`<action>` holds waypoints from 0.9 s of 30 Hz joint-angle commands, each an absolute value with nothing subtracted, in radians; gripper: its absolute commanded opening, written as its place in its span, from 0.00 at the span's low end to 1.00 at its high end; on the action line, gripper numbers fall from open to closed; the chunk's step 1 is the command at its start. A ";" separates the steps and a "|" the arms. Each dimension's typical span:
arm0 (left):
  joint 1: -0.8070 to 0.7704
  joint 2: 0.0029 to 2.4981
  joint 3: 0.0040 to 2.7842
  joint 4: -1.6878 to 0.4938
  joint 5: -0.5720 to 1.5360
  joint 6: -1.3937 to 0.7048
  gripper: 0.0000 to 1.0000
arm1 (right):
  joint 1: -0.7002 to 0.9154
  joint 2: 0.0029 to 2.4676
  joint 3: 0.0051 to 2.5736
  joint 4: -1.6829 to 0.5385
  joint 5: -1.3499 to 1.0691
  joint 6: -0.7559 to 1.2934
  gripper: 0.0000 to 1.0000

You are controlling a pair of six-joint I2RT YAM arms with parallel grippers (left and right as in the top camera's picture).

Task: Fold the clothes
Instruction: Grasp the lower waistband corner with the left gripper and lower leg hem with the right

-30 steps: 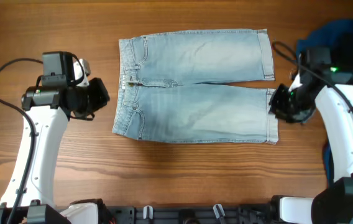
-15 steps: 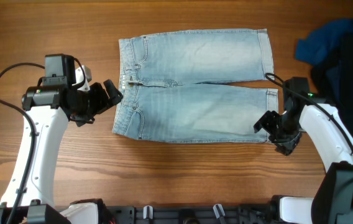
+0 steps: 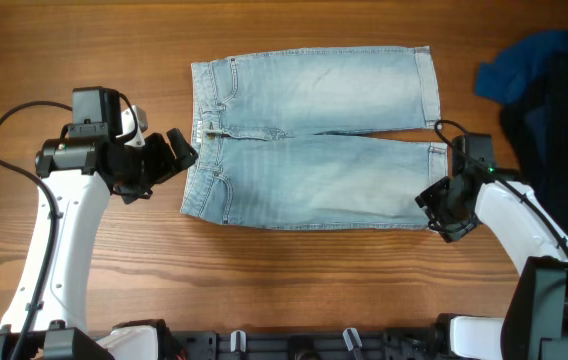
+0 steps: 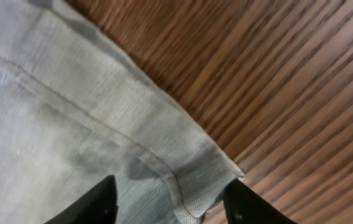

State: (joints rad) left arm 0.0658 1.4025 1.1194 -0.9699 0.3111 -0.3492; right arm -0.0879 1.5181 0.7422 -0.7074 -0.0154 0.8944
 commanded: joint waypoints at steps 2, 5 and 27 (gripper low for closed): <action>0.063 1.408 1.113 -0.970 0.305 -0.345 1.00 | -0.089 1.517 0.728 -0.700 0.004 0.920 0.54; 0.063 1.408 1.113 -0.971 0.305 -0.345 1.00 | -0.089 1.517 0.729 -0.722 -0.032 0.912 0.68; 0.063 1.408 1.113 -0.971 0.305 -0.345 1.00 | -0.099 1.517 0.655 -0.672 0.011 0.945 0.51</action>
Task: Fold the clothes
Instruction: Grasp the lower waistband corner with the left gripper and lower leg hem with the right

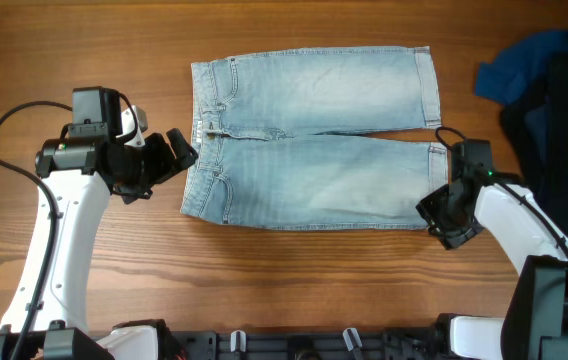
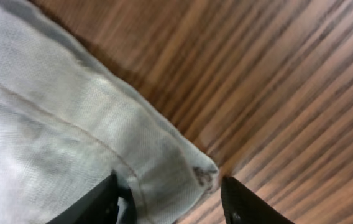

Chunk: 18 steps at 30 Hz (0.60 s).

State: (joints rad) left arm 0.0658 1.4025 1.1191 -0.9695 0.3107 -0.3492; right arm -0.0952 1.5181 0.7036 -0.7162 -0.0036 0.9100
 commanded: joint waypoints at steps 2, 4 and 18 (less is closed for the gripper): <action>0.063 1.408 1.113 -0.971 0.305 -0.345 1.00 | -0.099 1.517 0.638 -0.639 0.016 0.939 0.50; 0.063 1.408 1.113 -0.974 0.305 -0.345 1.00 | -0.099 1.516 0.638 -0.635 0.023 0.909 0.30; 0.063 1.408 1.092 -1.111 0.304 -0.368 1.00 | -0.099 1.517 0.640 -0.624 0.022 0.785 0.04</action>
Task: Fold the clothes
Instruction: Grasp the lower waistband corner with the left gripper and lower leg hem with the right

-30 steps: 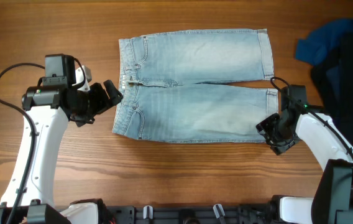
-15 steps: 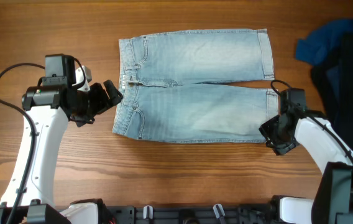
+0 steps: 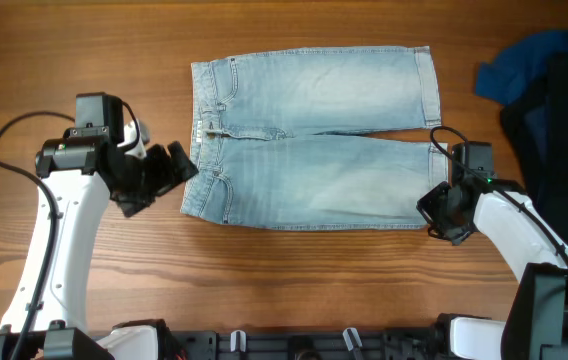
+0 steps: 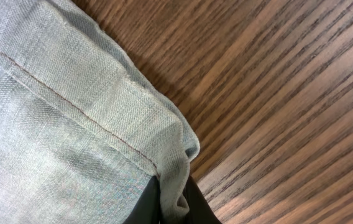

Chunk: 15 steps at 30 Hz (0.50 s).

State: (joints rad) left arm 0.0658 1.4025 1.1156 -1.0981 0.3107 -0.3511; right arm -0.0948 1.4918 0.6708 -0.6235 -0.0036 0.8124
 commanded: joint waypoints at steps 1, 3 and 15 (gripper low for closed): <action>0.063 1.408 1.072 -1.107 0.299 -0.396 1.00 | -0.099 1.517 0.640 -0.623 0.022 0.785 0.04; 0.063 1.408 1.007 -1.074 0.297 -0.451 1.00 | -0.099 1.517 0.640 -0.622 0.022 0.785 0.04; 0.063 1.408 0.727 -0.750 0.248 -0.561 0.70 | -0.099 1.517 0.640 -0.614 0.017 0.785 0.05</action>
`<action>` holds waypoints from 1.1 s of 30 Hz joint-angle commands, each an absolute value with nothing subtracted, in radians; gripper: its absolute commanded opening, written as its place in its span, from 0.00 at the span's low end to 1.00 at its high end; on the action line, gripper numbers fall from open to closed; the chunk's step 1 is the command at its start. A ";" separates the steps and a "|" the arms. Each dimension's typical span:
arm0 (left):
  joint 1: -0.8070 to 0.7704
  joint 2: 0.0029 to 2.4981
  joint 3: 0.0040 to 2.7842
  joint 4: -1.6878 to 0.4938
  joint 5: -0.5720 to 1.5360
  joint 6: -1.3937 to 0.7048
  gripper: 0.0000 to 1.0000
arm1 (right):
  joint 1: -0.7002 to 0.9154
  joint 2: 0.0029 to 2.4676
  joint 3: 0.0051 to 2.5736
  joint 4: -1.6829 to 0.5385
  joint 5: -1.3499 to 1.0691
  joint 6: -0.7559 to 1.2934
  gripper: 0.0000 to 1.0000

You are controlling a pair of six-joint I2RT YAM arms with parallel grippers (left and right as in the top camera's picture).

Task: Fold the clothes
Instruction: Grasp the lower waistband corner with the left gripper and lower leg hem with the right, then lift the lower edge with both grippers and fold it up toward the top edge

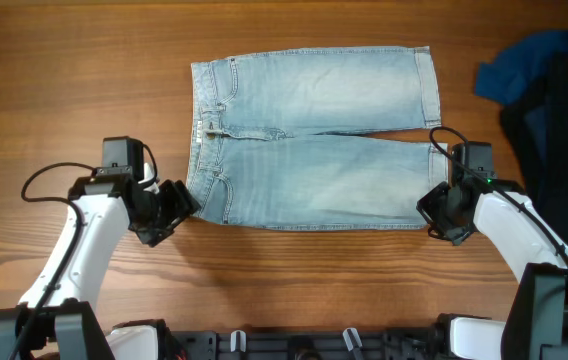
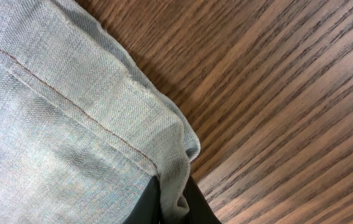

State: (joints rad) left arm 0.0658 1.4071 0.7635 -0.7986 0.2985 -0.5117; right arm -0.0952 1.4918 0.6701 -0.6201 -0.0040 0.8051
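Light blue denim shorts (image 1: 314, 140) lie flat on the wooden table (image 1: 284, 280), waistband to the left, leg hems to the right. My right gripper (image 1: 434, 212) is shut on the near leg's hem corner; the right wrist view shows that denim hem (image 2: 133, 137) pinched and bunched between the two black fingers (image 2: 144, 208). My left gripper (image 1: 177, 203) stands open at the near left corner of the waistband, its fingers right beside the cloth edge.
A heap of dark blue and black clothes (image 1: 549, 90) lies at the right edge of the table. Cables loop from both arms. A black rail runs along the front edge (image 1: 294, 345).
My left arm has moved nearer and to the right, so its open gripper now sits at the near waistband corner. The right gripper still pinches the hem corner.
My right gripper was open over the near leg's hem corner, fingers either side of it, while the left hovered open beside the waistband middle. The right then shut on the hem corner. The left has since come down to the near waistband corner.
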 commanded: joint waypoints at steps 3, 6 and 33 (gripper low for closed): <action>0.063 1.408 0.711 -0.713 0.234 -0.585 0.77 | -0.099 1.517 0.640 -0.613 0.007 0.781 0.05; 0.063 1.408 0.711 -0.676 0.244 -0.585 0.96 | -0.099 1.517 0.640 -0.609 0.007 0.781 0.11; -0.108 1.611 0.710 -0.531 0.070 -0.775 0.52 | -0.099 1.517 0.640 -0.591 0.000 0.759 0.05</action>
